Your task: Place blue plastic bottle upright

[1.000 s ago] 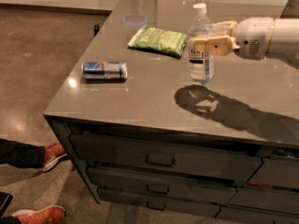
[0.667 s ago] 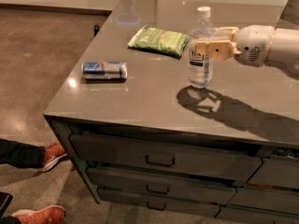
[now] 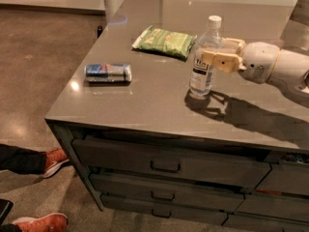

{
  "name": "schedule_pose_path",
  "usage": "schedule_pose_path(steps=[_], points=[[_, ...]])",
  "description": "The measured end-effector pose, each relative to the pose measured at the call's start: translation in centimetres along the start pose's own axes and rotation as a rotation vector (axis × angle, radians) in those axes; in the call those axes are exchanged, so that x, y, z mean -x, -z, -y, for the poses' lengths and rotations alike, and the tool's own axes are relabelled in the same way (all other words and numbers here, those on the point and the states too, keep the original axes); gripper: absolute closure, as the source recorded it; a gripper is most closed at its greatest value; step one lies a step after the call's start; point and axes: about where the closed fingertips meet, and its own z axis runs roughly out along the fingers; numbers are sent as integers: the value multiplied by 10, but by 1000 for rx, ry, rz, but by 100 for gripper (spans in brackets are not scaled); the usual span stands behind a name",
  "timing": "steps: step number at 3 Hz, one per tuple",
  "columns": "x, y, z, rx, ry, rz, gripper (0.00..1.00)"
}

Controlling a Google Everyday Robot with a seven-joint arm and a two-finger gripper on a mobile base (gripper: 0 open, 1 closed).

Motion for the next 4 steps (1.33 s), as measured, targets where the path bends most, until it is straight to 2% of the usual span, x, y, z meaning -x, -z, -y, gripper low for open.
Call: schedule_pose_path(steps=[1,2,3,4], points=[[-4,0,0,11,5,32,30],[-7,0,-1,19,24,6,5],[-9,-2,-1,31,31,-39,0],[-10,-2,0,33,32,-47,0]])
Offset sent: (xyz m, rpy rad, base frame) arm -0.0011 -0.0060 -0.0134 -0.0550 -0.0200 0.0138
